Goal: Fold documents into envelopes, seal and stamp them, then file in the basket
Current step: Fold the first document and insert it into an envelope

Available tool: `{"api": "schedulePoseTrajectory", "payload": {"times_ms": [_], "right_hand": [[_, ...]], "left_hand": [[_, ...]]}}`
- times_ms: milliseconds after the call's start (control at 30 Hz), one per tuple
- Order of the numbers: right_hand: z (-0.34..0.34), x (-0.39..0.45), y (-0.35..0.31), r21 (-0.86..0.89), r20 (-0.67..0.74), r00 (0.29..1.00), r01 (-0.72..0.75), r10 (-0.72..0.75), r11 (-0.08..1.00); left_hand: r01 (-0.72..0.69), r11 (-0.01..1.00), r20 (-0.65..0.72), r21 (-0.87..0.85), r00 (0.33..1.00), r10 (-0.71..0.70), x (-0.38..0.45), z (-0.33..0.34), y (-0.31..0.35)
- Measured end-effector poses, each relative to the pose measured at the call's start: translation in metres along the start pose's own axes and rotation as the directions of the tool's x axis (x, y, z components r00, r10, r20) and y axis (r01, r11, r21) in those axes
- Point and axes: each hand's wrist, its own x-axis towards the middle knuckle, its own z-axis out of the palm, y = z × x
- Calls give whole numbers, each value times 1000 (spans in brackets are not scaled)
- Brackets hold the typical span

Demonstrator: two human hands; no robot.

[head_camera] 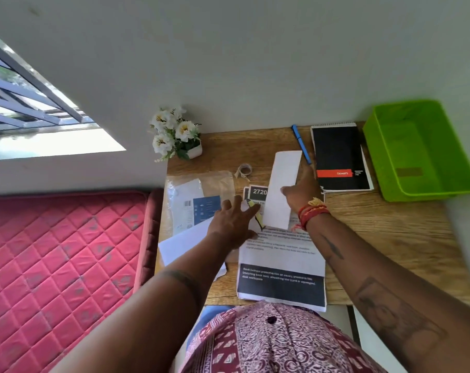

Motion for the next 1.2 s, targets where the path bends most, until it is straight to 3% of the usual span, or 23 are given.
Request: {"api": "schedulePoseTrajectory", "payload": {"times_ms": [133,267,500,733,1200], "right_hand": [[-2,-6,0,-4,-94,992,89,-89,996],[1,-10,4,-66,-76,982,168,-173,984],[17,-8,18,-90,-9,999,43,-44,995],[20,-9,20,-80,-35,999,10,-13,997],[23,-16,25,-22,-79,997,6,-8,1000]], "left_hand": [[0,1000,9,5,1000,0,2,-5,0],[-24,1000,36,7,999,23,5,-11,-2],[-51,996,82,70,996,45,11,-20,0],[-168,979,72,117,984,160,9,-27,-11],[-198,965,66,172,980,190,11,-24,-11]]}}
